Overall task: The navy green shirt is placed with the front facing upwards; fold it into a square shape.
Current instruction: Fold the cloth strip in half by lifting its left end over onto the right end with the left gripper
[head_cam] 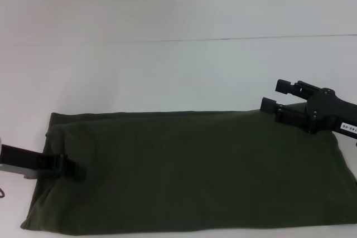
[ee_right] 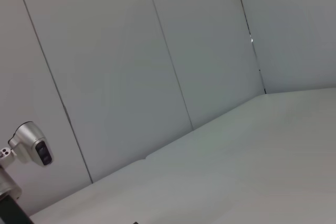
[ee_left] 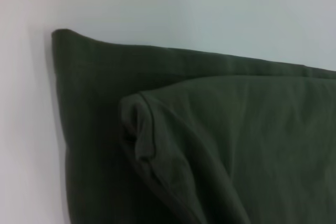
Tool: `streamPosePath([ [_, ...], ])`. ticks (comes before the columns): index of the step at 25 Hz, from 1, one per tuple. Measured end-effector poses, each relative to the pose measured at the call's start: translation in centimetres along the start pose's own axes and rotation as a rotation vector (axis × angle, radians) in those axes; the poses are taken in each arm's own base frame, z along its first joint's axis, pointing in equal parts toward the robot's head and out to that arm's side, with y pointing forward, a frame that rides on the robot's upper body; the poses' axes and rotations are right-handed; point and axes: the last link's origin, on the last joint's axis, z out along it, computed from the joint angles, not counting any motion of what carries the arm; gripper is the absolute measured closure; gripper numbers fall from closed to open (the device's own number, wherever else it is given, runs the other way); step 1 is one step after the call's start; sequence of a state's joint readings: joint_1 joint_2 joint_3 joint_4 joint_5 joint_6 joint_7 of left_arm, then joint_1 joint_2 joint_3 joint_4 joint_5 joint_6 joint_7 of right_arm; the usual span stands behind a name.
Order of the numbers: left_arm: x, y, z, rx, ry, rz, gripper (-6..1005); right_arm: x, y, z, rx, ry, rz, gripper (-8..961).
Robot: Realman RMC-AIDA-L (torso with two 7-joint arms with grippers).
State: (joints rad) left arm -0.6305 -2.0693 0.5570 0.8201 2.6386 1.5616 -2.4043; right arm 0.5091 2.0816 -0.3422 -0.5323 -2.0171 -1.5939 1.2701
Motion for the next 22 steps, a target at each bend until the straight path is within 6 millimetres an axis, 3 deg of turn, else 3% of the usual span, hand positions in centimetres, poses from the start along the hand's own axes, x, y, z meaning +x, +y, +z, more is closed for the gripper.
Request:
streamPosePath([
  [7, 0.1, -0.1, -0.3, 0.003, 0.009, -0.002, 879, 0.0, 0.0, 0.1, -0.003, 0.001, -0.002, 119],
  [12, 0.5, -0.5, -0.9, 0.027, 0.041, -0.008, 815, 0.0, 0.0, 0.1, -0.003, 0.001, -0.002, 119],
  [22, 0.5, -1.4, -1.9, 0.065, 0.077, -0.031, 472, 0.0, 0.0, 0.1, 0.001, 0.001, 0.0, 118],
])
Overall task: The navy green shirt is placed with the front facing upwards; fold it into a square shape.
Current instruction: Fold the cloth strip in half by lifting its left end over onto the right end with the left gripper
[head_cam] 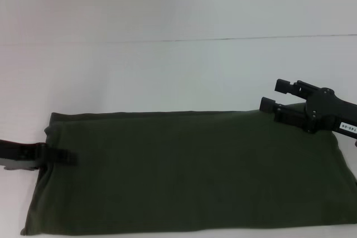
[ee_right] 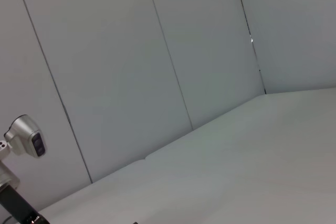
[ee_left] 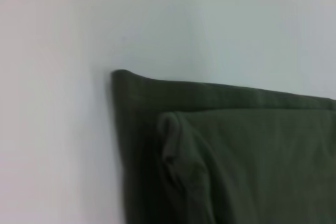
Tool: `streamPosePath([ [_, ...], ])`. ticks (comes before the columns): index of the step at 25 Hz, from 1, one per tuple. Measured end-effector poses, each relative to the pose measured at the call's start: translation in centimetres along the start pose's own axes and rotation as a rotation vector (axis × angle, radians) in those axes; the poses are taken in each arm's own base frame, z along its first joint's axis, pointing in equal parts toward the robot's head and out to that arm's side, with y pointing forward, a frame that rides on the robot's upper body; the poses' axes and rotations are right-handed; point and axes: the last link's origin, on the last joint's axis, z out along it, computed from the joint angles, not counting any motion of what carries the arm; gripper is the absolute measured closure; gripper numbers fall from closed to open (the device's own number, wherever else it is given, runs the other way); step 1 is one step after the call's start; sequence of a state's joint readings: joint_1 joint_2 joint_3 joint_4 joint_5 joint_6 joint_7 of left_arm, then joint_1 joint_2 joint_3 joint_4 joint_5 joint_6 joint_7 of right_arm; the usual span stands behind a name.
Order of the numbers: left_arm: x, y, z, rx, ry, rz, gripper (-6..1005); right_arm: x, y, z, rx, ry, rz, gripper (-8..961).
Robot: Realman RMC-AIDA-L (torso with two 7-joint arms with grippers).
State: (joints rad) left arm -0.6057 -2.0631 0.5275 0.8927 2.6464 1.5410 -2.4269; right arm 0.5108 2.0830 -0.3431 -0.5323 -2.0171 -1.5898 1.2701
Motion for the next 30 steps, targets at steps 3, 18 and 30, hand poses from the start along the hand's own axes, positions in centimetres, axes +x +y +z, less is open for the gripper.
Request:
streamPosePath([
  [3, 0.0, -0.4, -0.5, 0.022, 0.012, -0.008, 383, 0.0, 0.0, 0.0, 0.001, 0.002, -0.001, 119],
  [18, -0.5, -1.5, -1.6, 0.092, 0.015, -0.028, 263, 0.0, -0.3, 0.3, 0.014, 0.009, -0.002, 118],
  [30, -0.8, -1.3, -1.1, 0.086, -0.005, -0.034, 265, 0.0, -0.3, 0.2, 0.016, 0.005, 0.0, 118],
])
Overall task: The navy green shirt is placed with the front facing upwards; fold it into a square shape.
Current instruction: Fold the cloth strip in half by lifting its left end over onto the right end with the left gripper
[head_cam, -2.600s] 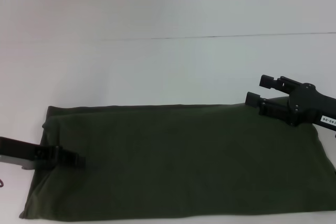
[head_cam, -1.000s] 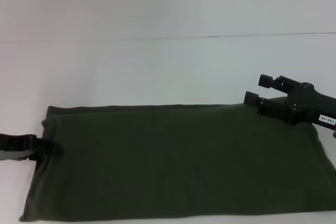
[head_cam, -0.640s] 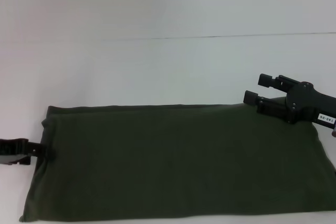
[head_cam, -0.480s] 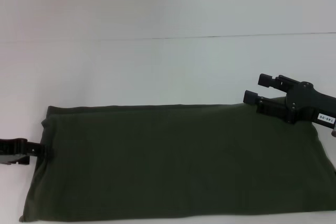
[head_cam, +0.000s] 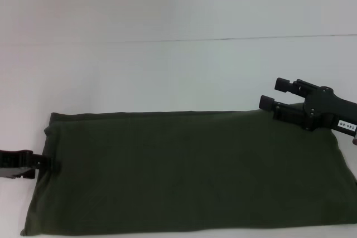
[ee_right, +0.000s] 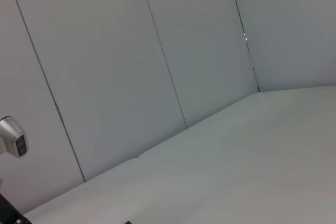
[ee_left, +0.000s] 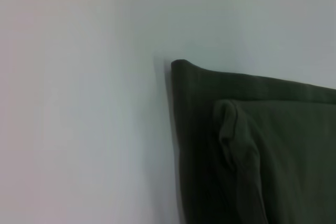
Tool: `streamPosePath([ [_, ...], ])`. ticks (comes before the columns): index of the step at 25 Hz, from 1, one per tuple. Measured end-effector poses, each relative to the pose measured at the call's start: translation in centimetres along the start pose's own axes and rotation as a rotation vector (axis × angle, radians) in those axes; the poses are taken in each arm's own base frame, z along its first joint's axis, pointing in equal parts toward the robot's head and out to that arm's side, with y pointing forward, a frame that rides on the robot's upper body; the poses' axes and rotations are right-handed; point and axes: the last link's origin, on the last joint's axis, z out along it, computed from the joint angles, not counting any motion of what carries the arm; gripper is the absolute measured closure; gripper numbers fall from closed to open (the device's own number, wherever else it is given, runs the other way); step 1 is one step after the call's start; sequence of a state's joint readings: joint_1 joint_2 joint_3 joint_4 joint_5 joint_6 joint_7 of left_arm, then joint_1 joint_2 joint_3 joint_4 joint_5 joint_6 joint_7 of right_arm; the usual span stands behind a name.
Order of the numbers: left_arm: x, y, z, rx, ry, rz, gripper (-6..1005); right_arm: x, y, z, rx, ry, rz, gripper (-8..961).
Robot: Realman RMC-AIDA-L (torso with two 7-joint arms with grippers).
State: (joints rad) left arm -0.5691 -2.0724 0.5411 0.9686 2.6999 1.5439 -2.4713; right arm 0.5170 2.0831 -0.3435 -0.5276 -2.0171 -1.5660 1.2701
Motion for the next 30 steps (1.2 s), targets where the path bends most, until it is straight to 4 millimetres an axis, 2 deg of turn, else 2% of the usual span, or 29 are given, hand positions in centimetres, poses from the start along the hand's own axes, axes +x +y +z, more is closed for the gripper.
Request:
streamPosePath([
  [30, -0.2, 1.1, 1.8, -0.037, -0.038, 0.008, 268, 0.2, 0.3, -0.4, -0.011, -0.008, 0.008, 118],
])
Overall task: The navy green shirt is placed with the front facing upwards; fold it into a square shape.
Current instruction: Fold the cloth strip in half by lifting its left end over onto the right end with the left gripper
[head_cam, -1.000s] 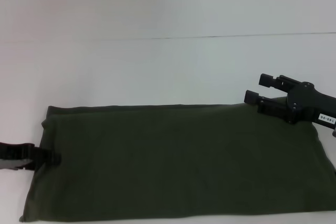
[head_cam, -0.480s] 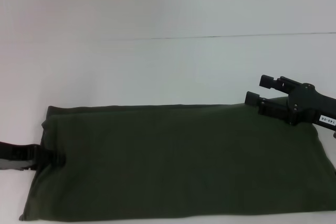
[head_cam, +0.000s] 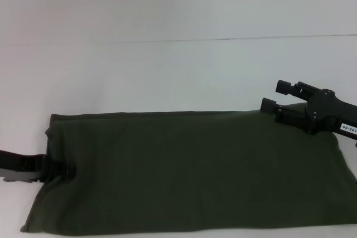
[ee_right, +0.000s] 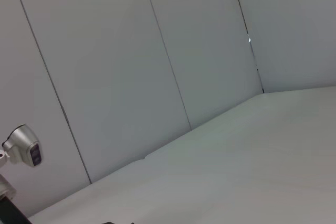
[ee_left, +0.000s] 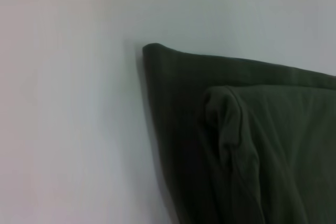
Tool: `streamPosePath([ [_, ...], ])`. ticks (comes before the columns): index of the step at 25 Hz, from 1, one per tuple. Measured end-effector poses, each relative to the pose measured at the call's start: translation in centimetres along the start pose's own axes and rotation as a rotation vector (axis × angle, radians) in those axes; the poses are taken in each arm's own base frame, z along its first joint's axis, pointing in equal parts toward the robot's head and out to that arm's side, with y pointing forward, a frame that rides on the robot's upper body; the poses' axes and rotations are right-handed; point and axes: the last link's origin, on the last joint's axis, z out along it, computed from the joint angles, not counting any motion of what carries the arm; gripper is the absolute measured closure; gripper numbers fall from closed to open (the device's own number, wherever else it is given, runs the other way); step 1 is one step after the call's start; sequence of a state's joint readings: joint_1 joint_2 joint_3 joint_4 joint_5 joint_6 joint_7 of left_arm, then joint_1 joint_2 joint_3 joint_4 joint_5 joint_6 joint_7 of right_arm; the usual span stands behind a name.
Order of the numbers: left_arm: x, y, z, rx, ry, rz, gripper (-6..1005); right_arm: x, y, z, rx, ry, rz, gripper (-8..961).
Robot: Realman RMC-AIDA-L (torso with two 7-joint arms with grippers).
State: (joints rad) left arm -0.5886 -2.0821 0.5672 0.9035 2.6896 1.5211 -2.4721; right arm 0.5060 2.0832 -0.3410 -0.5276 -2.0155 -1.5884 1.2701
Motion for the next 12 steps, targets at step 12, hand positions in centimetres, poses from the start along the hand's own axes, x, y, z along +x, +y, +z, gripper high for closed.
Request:
streamPosePath([
  [12, 0.26, 0.09, -0.08, 0.007, 0.01, 0.005, 511, 0.04, 0.13, -0.13, -0.005, -0.004, 0.003, 118],
])
